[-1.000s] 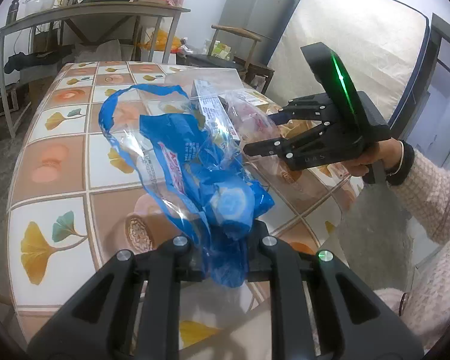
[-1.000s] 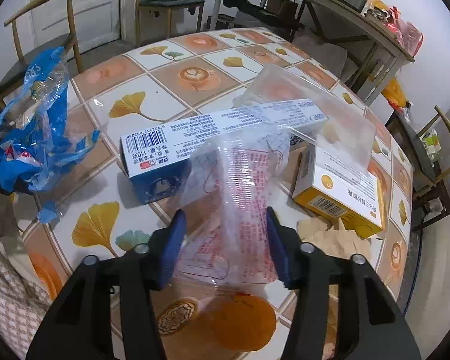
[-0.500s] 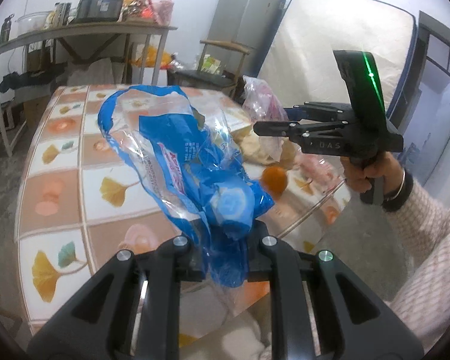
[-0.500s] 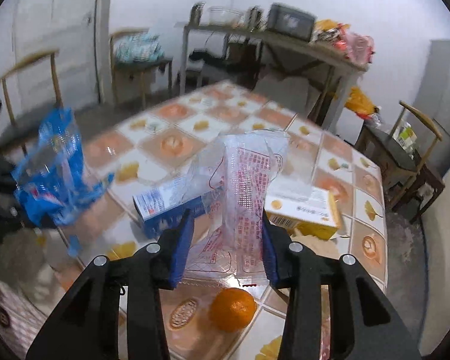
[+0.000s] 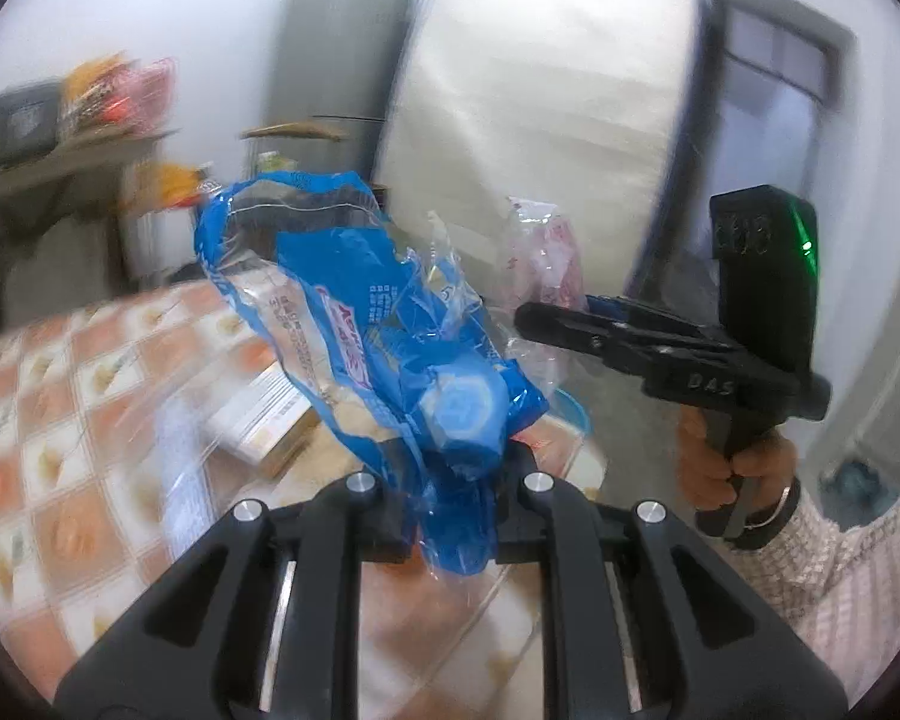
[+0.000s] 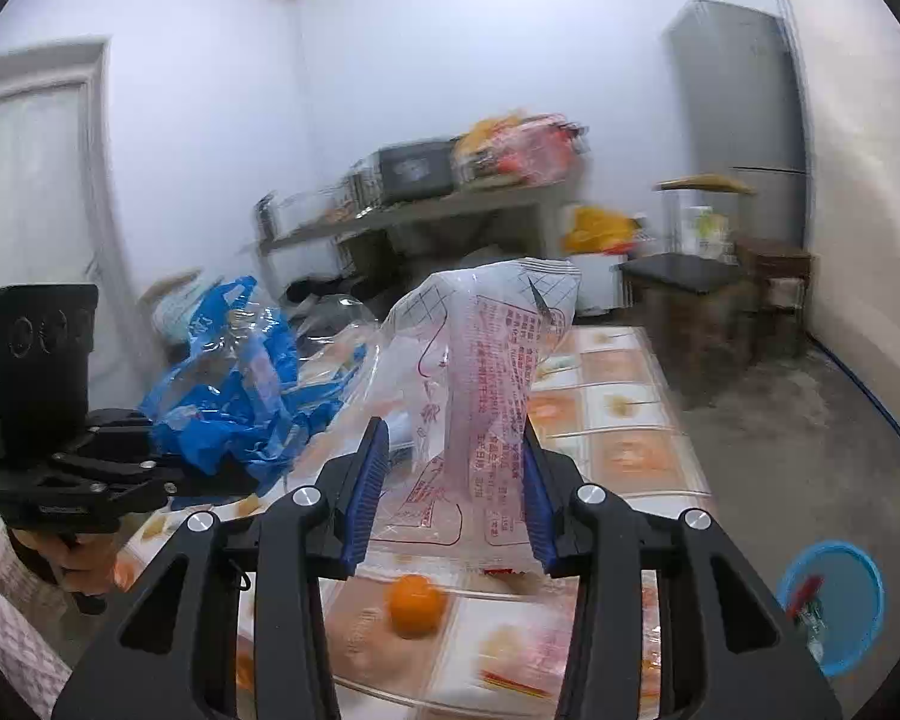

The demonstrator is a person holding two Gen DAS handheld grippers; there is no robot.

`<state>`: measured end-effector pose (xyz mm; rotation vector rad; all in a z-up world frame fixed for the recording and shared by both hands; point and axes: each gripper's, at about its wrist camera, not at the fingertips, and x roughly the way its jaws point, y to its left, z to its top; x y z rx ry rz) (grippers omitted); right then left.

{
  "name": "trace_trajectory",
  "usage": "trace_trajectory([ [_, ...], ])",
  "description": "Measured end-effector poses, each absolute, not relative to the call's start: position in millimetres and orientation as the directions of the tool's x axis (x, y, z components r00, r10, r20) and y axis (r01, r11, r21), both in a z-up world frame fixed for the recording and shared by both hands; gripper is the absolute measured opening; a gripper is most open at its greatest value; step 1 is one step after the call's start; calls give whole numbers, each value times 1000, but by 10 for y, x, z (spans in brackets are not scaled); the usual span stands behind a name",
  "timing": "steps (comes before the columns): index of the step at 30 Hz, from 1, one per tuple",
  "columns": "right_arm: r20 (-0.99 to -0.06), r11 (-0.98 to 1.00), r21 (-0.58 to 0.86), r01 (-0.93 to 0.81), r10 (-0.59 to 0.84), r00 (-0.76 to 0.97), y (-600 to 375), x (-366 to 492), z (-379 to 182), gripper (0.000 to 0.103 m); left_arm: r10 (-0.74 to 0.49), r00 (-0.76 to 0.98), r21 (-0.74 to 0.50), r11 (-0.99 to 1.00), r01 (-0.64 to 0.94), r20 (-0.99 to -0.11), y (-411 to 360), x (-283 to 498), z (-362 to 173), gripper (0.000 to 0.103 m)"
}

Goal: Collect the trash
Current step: 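Carry both bags over the blue wastebasket and open both tools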

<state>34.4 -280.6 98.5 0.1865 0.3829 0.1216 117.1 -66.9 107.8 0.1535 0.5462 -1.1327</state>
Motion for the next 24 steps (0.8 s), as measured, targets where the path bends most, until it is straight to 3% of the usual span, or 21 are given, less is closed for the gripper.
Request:
trace_trajectory([
  [6,-360,946,277,169,-61,931,-3835,-159,944,41,-801,136,-130,258,957,-583,-2084,1196,1132,14],
  [13,-489,827,382,411,-196,850,-5152,-460,416,41,-636,-104,-268,167,949,-765,-3913,1321,744,14],
  [18,-616,727,449,520,-170,770,-5998,-391,-261,41,-453,-269,-420,274,865,-850,-5040,1565,76,15],
  [24,-726,620,494,610,-93,682,-6768,-143,-1087,41,-316,-230,-343,371,863,-921,-6076,1690,-656,15],
])
